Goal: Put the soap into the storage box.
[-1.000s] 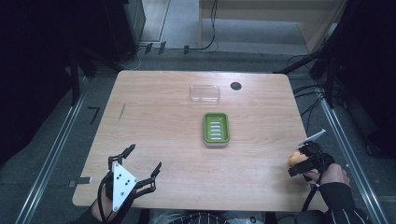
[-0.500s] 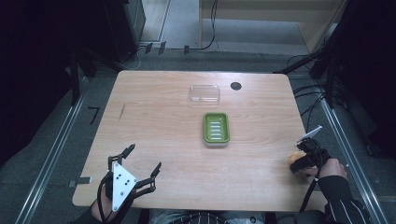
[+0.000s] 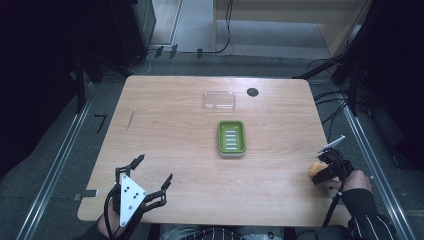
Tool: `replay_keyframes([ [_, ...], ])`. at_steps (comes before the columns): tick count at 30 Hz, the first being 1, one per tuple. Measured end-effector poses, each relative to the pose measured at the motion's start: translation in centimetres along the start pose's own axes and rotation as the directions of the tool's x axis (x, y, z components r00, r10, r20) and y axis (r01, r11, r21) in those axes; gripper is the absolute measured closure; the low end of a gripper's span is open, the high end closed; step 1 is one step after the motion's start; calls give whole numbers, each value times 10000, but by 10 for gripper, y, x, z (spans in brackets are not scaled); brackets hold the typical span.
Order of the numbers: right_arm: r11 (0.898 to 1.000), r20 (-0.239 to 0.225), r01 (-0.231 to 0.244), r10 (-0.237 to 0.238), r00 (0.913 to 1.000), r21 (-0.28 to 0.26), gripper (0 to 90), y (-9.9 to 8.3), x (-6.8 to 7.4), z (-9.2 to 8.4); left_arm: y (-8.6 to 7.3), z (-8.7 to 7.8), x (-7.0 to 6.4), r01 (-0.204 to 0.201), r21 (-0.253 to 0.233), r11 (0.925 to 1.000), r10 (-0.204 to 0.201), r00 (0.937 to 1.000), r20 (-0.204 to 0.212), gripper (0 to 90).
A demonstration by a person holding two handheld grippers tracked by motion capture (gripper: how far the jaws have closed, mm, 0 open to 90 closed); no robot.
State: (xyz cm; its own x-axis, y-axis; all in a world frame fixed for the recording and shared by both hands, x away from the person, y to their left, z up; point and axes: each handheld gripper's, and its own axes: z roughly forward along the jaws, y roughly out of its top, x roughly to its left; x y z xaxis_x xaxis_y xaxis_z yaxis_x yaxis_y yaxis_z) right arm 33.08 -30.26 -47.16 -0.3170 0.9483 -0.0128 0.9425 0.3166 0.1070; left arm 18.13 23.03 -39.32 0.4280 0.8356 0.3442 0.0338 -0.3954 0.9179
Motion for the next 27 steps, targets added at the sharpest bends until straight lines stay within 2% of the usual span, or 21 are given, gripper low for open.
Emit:
replay_keyframes([
  [2,9999,110,119,-118,9999,-39,399,0,2,0,0,0,0,1,0,10000,-1,10000,-1,135],
  [11,9996,78,35,-33,10000,-290,399,-1,3,-1,0,0,0,-9,-4,10000,9,10000,10,135],
  [15,9982,79,356,-353,9993,-478,399,2,9,-5,0,0,0,1,-1,10000,-1,10000,-3,135],
  [27,9929,88,785,-780,9969,-896,399,8,19,-14,1,0,-1,-41,47,10000,41,10000,-28,135],
])
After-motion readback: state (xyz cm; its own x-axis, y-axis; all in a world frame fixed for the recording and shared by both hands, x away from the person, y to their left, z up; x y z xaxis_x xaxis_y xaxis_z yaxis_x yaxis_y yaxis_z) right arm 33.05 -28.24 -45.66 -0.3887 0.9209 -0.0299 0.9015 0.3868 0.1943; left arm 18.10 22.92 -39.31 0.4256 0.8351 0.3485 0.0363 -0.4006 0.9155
